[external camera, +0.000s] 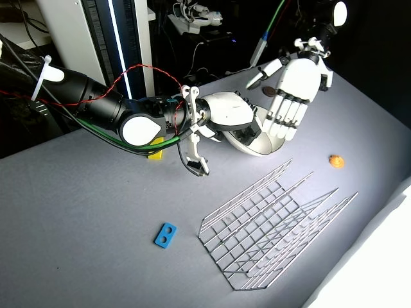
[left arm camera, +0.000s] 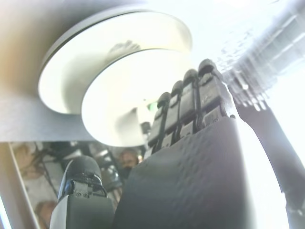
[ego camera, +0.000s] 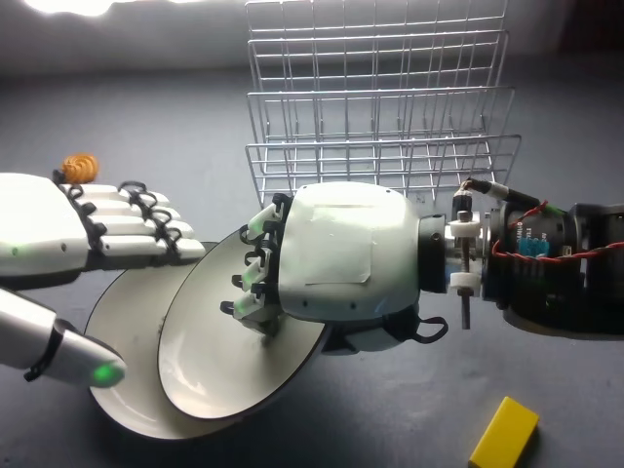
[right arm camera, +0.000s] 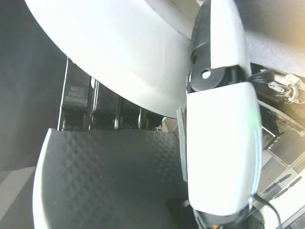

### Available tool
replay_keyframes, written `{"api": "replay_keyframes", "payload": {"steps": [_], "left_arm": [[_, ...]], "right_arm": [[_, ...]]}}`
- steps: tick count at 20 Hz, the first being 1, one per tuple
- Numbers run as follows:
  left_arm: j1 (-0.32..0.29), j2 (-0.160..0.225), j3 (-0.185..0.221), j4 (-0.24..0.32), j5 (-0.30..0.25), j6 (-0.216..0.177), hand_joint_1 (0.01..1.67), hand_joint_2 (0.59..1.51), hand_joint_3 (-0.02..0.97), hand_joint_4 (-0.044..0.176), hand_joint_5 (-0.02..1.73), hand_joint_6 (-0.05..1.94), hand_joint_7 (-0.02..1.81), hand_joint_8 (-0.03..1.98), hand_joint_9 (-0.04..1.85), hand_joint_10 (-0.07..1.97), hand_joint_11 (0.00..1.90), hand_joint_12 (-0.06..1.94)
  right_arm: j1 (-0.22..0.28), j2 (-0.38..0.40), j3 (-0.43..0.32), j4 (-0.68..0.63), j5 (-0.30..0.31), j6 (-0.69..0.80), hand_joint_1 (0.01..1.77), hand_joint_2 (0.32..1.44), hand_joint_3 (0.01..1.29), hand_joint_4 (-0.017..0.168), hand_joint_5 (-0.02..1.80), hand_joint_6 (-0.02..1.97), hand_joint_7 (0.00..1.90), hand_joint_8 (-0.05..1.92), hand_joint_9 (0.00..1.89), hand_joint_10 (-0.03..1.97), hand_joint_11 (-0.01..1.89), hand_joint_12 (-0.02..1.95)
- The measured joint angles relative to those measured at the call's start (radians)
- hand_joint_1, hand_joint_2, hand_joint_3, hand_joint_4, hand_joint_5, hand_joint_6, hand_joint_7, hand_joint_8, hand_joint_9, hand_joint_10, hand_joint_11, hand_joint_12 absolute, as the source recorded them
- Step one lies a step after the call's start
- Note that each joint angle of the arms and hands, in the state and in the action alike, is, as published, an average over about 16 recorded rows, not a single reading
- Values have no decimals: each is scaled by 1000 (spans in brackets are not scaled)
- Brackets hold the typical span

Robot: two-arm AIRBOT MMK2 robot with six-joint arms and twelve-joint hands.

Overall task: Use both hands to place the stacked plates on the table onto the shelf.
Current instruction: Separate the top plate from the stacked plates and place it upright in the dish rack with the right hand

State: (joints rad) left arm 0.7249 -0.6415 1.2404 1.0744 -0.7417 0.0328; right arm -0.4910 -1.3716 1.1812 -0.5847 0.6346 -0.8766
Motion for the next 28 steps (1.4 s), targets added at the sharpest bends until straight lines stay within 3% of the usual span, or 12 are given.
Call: {"api": "replay_keyframes", "payload": {"steps": [5,13,21,28], "left_arm": [[-31,1,45,38,-8,5,15,1095,13,5,22,14,22,8,20,7,15,9],[-39,1,91,95,-57,76,20,1095,13,5,22,12,24,8,20,6,15,8],[-31,-2,100,116,-84,149,23,1093,13,5,23,11,29,8,20,6,16,7],[-36,-3,101,124,-52,155,23,1088,13,6,24,11,33,8,20,6,16,7]], "right_arm": [[5,19,-32,-1,-10,-2,1204,943,10,8,858,842,966,902,1115,346,774,1258],[36,83,-119,-2,-31,-9,1205,956,10,15,907,883,1017,922,1121,403,793,1245],[90,171,-220,1,-51,-11,1205,980,10,11,950,933,1062,918,1123,449,797,1228],[151,258,-280,3,-70,70,1205,993,9,8,947,978,1052,949,1104,496,759,1227]]}}
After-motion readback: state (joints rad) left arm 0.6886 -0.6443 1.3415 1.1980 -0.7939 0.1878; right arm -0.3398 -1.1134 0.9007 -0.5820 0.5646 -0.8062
